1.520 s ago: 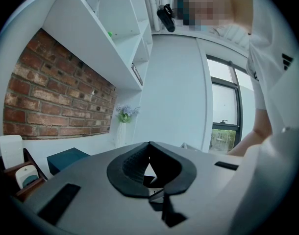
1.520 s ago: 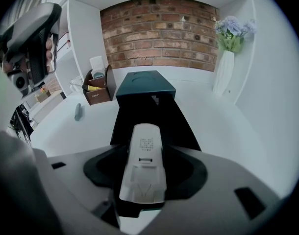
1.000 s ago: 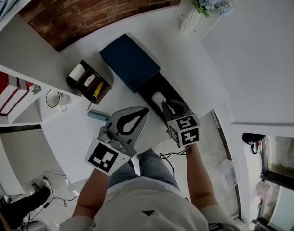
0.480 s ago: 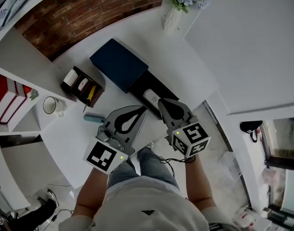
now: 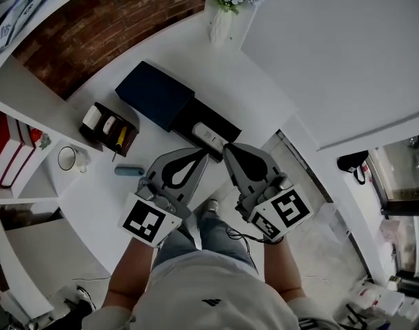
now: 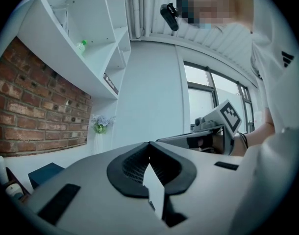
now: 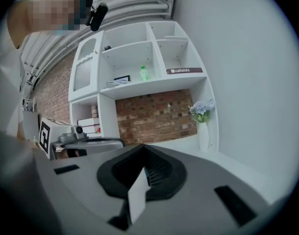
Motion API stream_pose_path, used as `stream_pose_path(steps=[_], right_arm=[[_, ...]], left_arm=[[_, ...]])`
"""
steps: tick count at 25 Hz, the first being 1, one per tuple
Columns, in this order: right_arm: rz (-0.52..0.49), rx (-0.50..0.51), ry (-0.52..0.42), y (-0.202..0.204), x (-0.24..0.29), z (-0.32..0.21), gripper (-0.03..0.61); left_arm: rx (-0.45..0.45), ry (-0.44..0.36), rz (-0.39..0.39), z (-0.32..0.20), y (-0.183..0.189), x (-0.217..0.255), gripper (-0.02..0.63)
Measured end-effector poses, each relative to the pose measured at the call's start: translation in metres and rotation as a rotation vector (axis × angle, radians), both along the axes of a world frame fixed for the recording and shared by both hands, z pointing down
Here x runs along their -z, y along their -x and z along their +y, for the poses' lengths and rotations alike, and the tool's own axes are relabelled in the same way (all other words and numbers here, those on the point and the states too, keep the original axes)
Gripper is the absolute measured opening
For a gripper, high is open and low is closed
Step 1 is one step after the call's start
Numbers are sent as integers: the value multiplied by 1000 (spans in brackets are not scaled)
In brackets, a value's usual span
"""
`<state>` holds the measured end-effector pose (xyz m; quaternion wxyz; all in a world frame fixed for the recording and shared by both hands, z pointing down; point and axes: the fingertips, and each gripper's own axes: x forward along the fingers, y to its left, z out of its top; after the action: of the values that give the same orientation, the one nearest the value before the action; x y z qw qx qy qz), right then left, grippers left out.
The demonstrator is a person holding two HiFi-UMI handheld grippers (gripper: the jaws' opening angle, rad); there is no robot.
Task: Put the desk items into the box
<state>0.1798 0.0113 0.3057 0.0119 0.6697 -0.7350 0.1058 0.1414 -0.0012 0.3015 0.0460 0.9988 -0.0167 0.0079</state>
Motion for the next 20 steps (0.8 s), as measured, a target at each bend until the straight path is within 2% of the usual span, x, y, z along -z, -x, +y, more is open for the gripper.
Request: stream_pose_path(steps=[6, 12, 20], right_arm=[[-5, -30, -42, 10, 12, 19, 8], [-13, -53, -65, 12, 18, 32, 8], [-24, -42, -77, 18, 21, 36, 8]], left_arm=[[-22, -13, 1, 12, 3, 4, 11], [-43, -71, -24, 22, 3, 6, 11], [-47, -54, -3, 29, 9, 12, 11]])
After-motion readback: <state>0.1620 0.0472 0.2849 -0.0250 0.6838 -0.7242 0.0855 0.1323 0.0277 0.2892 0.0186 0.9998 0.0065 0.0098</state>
